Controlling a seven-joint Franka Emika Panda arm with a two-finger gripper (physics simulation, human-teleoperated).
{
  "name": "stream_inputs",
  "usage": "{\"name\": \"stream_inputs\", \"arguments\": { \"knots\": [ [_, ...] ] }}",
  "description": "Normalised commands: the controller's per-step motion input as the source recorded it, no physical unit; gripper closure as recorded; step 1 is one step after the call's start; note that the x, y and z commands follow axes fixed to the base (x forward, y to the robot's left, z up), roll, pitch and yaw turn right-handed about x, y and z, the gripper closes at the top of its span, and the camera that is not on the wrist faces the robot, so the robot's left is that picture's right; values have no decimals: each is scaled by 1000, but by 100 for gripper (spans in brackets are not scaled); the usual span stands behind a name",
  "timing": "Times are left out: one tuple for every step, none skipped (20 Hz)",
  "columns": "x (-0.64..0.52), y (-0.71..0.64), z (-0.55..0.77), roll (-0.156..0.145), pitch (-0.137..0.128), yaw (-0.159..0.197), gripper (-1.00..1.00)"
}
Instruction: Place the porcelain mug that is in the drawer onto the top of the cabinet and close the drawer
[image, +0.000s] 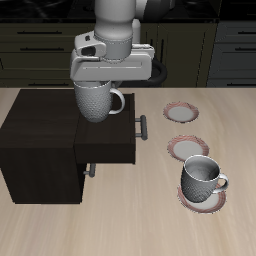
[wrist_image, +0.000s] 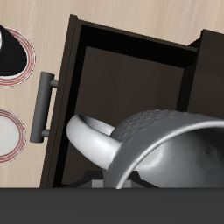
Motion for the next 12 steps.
{"name": "stream_inputs", "arguments": {
  "knots": [
    [-340,-111,856,-14,-68,-56,100],
    [-64,-78,227,-17,-25,3,100],
    [-99,-150,372,-24,-15,-25,100],
    [-152,-136,423,5,-10,-39,100],
    [-203,-81,385,40,-11,10,100],
    [-314,-246,660,11,-48,-23,100],
    [-54,-89,211,10,-30,52,100],
    [-174,-161,387,46,-7,29,100],
    [-114,-320,433,-21,-11,-61,100],
    [-212,-275,466,21,-41,9,100],
    [-107,-317,324,-7,-6,-19,100],
    [-119,-282,348,15,-12,-5,100]
  ]
}}
